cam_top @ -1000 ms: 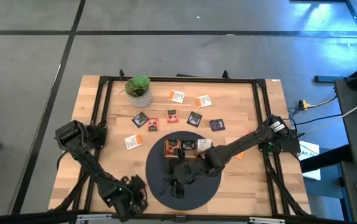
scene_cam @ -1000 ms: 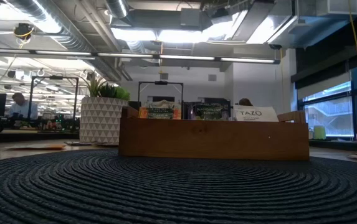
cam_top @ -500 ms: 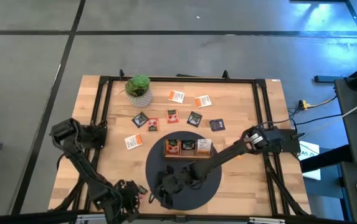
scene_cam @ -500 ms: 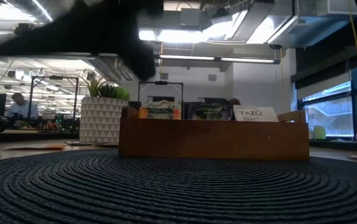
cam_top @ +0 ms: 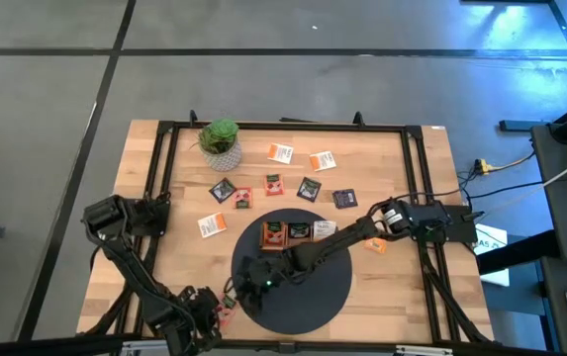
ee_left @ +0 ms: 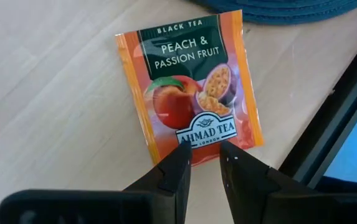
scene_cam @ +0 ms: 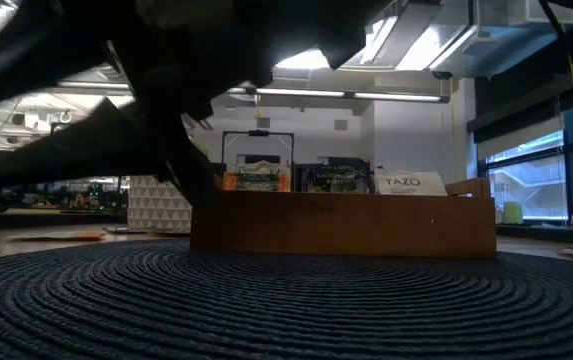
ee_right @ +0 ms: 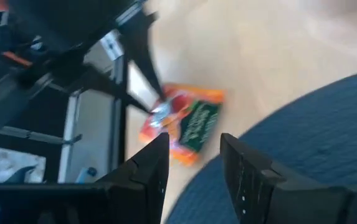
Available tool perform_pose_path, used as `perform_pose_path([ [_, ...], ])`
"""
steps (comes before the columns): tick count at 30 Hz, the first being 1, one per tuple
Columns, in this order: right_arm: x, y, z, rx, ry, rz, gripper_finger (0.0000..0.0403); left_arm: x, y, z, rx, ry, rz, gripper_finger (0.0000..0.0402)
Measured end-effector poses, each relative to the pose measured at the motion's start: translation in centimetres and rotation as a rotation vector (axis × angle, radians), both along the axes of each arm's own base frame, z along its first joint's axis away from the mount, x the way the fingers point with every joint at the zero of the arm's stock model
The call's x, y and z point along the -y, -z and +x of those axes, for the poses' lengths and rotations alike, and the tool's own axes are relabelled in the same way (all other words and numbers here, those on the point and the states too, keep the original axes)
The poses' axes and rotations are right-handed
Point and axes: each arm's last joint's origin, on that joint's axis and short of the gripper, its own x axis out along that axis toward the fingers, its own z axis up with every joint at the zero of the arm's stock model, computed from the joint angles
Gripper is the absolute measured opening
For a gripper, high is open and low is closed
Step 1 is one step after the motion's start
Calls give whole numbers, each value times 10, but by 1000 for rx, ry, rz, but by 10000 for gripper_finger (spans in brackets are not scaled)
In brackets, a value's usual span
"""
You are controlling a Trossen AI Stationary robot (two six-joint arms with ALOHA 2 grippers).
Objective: Pick & Place Tea
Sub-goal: Put the orange tea bag into the left slot of the wooden organizer
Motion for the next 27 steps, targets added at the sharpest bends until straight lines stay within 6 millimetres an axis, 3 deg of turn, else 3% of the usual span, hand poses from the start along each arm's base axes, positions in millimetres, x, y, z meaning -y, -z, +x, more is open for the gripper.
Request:
perform_pose_path([
  [6,11,6,0,-88,52,14,144,-6,0,9,8,28,35,84],
  [15,9,8,-3,-142,42,65,144,-18,1,25,34,36,98,83],
  [27,12,15,-9,-228,78,5,145,-19,1,29,64,40,114,86],
])
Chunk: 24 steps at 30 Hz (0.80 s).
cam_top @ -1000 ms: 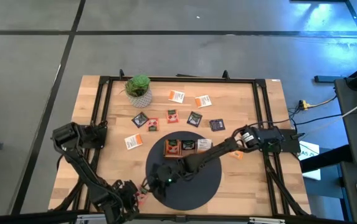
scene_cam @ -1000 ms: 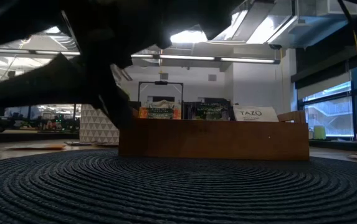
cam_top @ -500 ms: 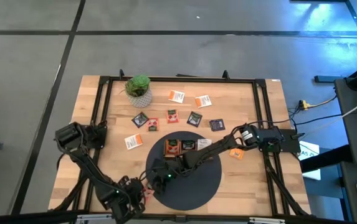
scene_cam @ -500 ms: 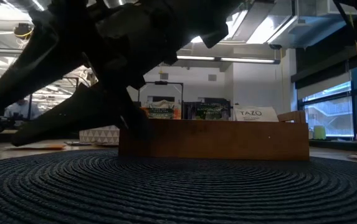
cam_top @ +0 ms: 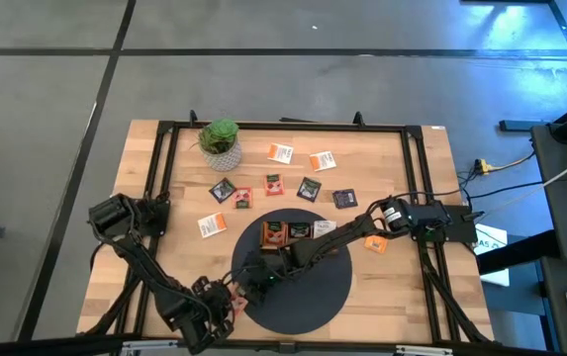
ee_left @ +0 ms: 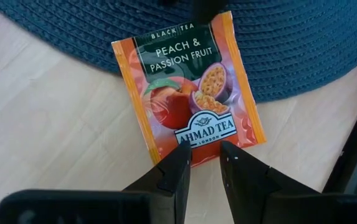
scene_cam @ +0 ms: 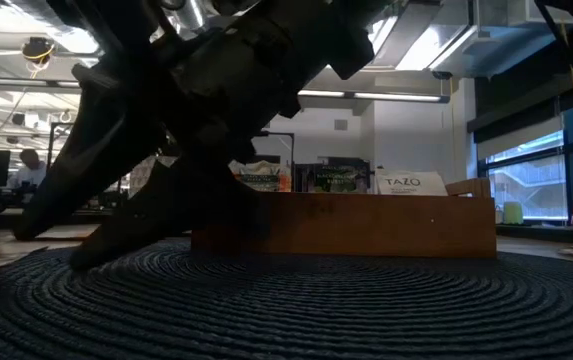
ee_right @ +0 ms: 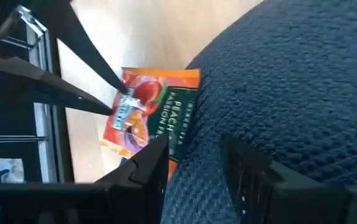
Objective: Pick & Place Tea
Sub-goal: Put the orange tea bag into the left slot of the wooden organizer
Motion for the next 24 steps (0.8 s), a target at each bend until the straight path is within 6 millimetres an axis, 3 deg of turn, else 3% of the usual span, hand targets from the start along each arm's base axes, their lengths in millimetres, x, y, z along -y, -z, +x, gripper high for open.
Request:
perform_pose_path([
  [15,-2,0,-1,-33,-15,85,140,-5,0,6,20,-38,9,86],
  [24,-2,0,-1,-29,-18,77,48,-5,0,6,23,-37,13,86],
])
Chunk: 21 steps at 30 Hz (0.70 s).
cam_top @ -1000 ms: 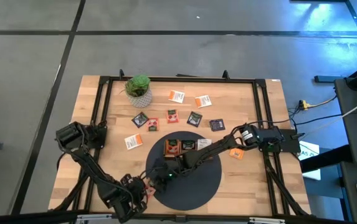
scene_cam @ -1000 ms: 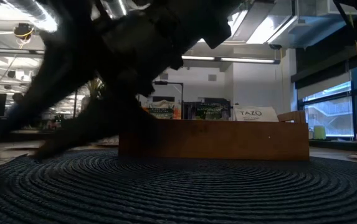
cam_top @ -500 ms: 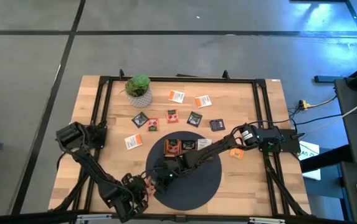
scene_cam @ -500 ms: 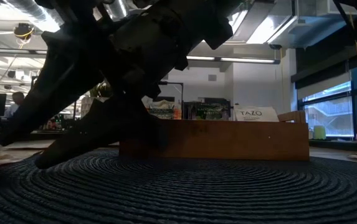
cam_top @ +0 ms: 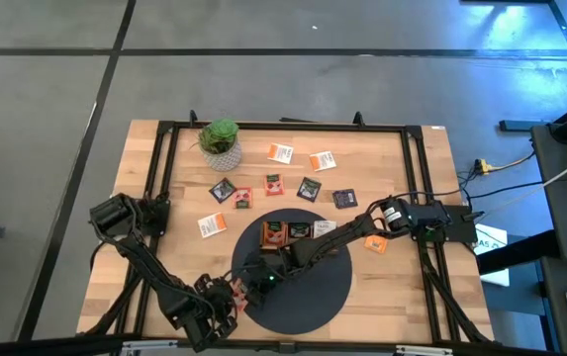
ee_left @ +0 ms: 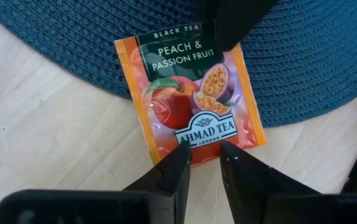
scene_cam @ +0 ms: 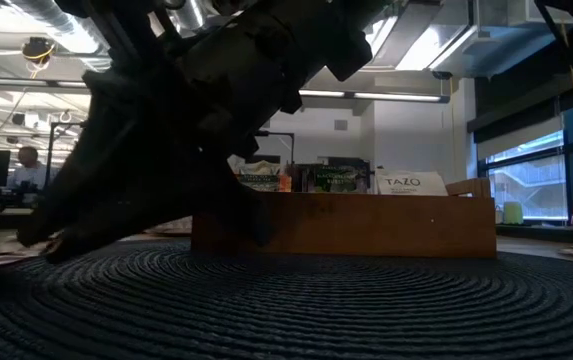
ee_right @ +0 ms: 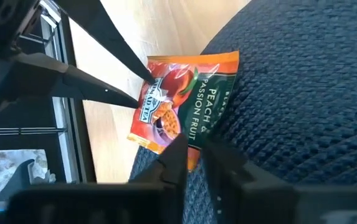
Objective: Pick & Place Tea
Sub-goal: Put the orange tea bag into the left slot of the wooden organizer
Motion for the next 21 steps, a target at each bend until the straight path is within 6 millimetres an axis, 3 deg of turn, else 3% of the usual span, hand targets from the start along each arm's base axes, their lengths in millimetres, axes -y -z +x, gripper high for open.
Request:
perform_pose_path([
  [4,1,0,0,14,-19,-24,8,0,0,0,12,-3,9,86],
  [12,2,-5,0,37,-67,-43,5,1,-9,-4,27,8,-12,86],
  [16,6,-29,-2,93,-115,-67,4,4,-34,-12,101,33,-49,86],
  [21,28,-81,-17,118,-184,-202,3,-1,-72,-20,233,80,-33,86],
])
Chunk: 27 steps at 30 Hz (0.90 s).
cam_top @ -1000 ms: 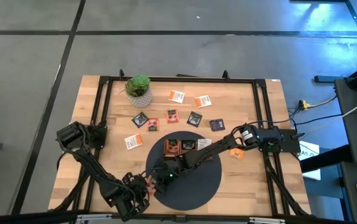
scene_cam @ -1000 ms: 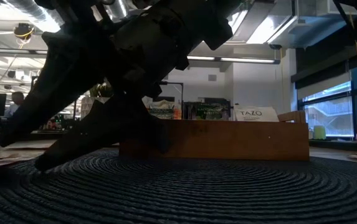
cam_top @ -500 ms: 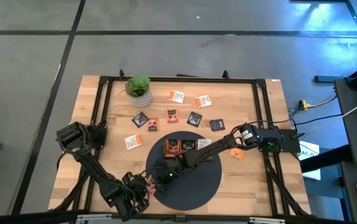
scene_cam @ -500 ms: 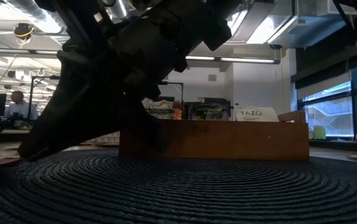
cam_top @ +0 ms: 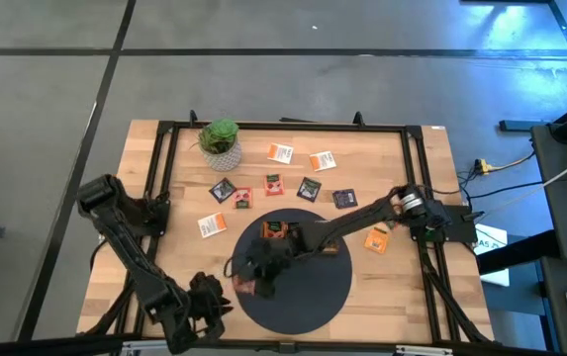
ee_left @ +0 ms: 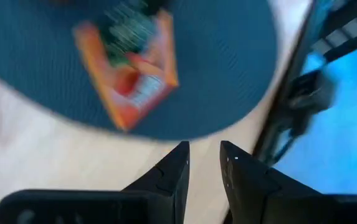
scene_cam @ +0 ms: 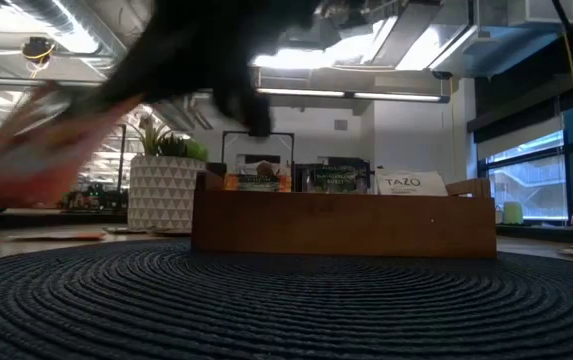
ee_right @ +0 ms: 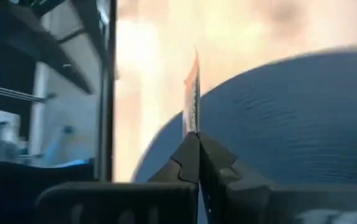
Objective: Pick & Place Tea
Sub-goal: Put the orange tea bag into the left slot of the wooden organizer
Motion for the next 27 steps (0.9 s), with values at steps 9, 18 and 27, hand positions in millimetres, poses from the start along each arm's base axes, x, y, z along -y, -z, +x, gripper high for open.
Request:
perform_pose_path([
  [9,55,-87,-56,-57,-26,-412,2,-20,-39,1,193,-31,141,86],
  [18,85,-69,-55,-164,-38,-490,1,-27,-38,10,158,-14,159,86],
  [27,85,-29,-57,-173,14,-450,1,-28,-37,11,143,-7,159,86],
])
